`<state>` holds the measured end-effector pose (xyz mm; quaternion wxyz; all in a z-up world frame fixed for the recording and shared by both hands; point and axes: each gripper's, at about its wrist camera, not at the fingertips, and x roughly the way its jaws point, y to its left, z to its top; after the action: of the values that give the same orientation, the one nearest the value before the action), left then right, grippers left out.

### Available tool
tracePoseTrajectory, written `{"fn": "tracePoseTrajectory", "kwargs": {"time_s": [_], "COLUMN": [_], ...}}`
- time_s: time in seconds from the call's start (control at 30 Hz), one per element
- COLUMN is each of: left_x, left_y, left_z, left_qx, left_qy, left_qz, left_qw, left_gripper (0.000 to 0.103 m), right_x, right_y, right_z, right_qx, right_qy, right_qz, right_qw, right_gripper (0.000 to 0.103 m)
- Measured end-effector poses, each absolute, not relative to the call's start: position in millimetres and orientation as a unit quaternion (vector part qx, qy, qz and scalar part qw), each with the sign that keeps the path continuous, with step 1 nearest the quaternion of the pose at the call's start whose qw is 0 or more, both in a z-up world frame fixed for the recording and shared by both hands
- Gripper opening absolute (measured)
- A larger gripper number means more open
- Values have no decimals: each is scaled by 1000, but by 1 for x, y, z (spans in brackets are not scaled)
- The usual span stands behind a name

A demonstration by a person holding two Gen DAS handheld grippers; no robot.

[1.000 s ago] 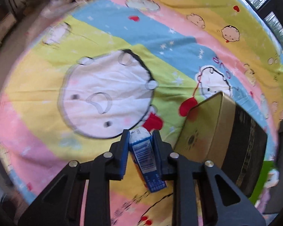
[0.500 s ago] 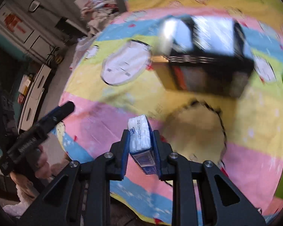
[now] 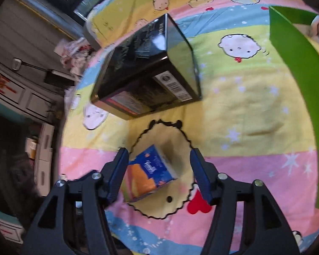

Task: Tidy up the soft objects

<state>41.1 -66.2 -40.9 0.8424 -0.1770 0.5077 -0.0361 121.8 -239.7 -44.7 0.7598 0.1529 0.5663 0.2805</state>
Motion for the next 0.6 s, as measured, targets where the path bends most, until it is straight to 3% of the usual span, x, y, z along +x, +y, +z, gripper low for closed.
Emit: {"fn": "tracePoseTrajectory", "kwargs": {"time_s": [0.1,0.13,0.2,0.4,0.6], "left_x": [44,45,48,53,57], "left_y": [-75,-77,-82,-94,-123], "left_z": [-49,-51,-57,-60,-21], "left_qx": [-179,-182,-177,-169,-126], "left_qy": [517,519,527,518,464], "left_qz": [-43,-45,-48,-48,-72], "left_qw": [836,834,830,837,874], "left_gripper": [88,84,66,65,65], "right_x": [117,119,124,128,124], "right_y": [-233,-228,-220,-217,-257], "right_z": [-49,-53,-66,-78,-48], "right_qx": [150,148,144,147,189], "right_qy": [566,570,583,597,549], "right_qz": [301,306,313,324,321], "right_qw": [753,748,736,719,748], "right_gripper": [60,60,60,54,54]}}
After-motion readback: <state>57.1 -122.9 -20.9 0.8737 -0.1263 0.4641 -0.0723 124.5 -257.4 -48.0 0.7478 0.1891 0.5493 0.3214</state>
